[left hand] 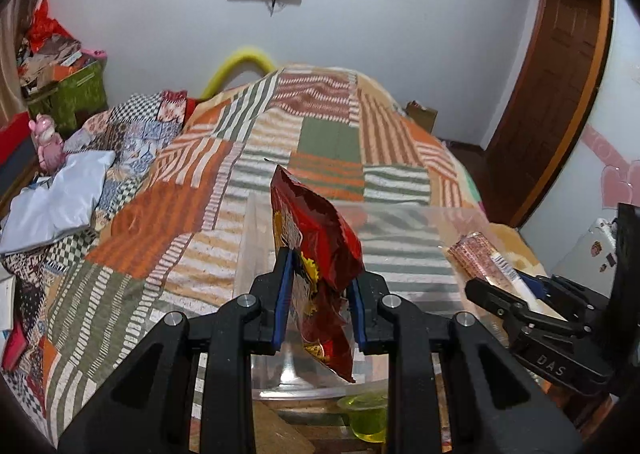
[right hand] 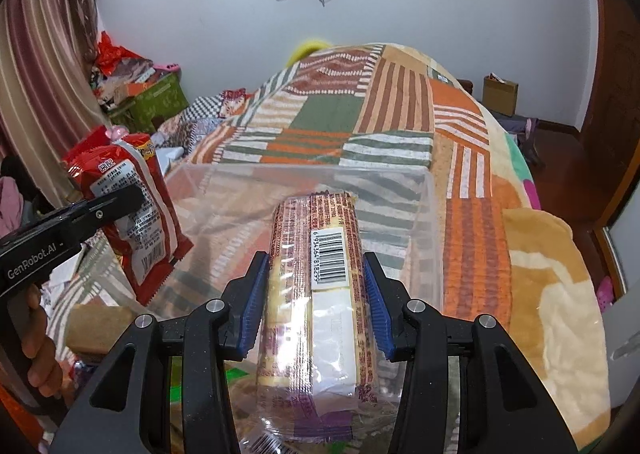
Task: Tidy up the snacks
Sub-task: 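Carry the roll and red chip bag over the clear box and release both, then grasp the square wafer cake with the left gripper while the right grasps the clear cookie bag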
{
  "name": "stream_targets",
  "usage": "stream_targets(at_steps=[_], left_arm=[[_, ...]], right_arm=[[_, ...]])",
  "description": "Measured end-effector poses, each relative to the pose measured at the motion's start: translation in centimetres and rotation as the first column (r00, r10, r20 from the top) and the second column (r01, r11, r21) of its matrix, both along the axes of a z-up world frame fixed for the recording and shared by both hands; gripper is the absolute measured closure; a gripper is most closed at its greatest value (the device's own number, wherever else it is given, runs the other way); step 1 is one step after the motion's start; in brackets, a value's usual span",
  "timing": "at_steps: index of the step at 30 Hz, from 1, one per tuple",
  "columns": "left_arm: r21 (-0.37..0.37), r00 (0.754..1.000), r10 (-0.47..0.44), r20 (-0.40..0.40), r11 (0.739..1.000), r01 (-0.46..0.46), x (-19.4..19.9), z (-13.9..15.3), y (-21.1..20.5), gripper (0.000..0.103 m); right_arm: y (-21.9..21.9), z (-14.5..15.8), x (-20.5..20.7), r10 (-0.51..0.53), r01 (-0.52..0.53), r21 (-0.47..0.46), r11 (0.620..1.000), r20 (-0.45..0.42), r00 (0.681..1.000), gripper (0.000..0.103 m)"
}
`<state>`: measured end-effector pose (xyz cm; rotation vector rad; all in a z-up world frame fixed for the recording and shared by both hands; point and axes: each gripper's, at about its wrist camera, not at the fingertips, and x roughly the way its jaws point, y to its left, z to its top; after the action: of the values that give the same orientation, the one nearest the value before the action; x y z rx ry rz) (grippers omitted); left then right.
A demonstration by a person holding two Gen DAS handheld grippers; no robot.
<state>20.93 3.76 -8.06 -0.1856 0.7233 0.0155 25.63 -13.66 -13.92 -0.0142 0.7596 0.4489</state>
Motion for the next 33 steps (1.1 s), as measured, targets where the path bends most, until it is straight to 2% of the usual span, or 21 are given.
stream_targets(at_steps=[5,10,12,15,20,25,27,33], left_arm=[[-0.009,0.999,0.002,-0.05,1.0,-0.002,0.7,-1.3,0.0,0.078],[0.002,0.998,0.004,-0.062,1.0,-0.004,0.6,-1.4,-0.3,0.076],[0.017,0.998,0.0,-0.06,1.0,0.001,0.5,-1.2,-0.4,0.064],[0.031,0.999,0.007,-0.042,1.0,-0.005,0.0,-0.8,-0.5,0.053],[0.044,1.0,-0.016,-0.022,0.999,0.017,-1.3,0.4,-0.7,0.05],[0.09,0.999,-0.042,0.015,0.995,0.041,-3.1,1.9,-0.8,0.042],[0.108,0.998,-0.054,0.027,0.993,0.051,-4.0,2.4,-0.8,0.038],[0.126,0.997,-0.074,0.033,0.99,0.069,-6.3,3.2,-0.3,0.035]], right_arm=[[0.1,-0.5,0.3,0.0,0.0,-0.008,1.0,-0.02,1.0,0.061],[0.2,-0.6,0.2,0.0,-0.001,-0.02,1.0,-0.024,1.0,0.059],[0.3,-0.5,0.1,0.004,-0.004,-0.025,1.0,-0.024,1.0,0.059],[0.3,-0.2,-0.2,0.008,-0.008,-0.031,0.999,-0.016,1.0,0.059],[-0.3,1.1,-1.3,0.01,-0.01,-0.022,1.0,0.016,1.0,0.056],[-1.0,2.7,-2.9,0.008,-0.008,-0.003,1.0,0.066,0.998,0.046],[-1.2,3.3,-3.6,0.008,-0.008,0.0,1.0,0.085,0.996,0.045],[-1.9,4.2,-5.8,0.011,-0.013,0.016,1.0,0.117,0.993,0.044]])
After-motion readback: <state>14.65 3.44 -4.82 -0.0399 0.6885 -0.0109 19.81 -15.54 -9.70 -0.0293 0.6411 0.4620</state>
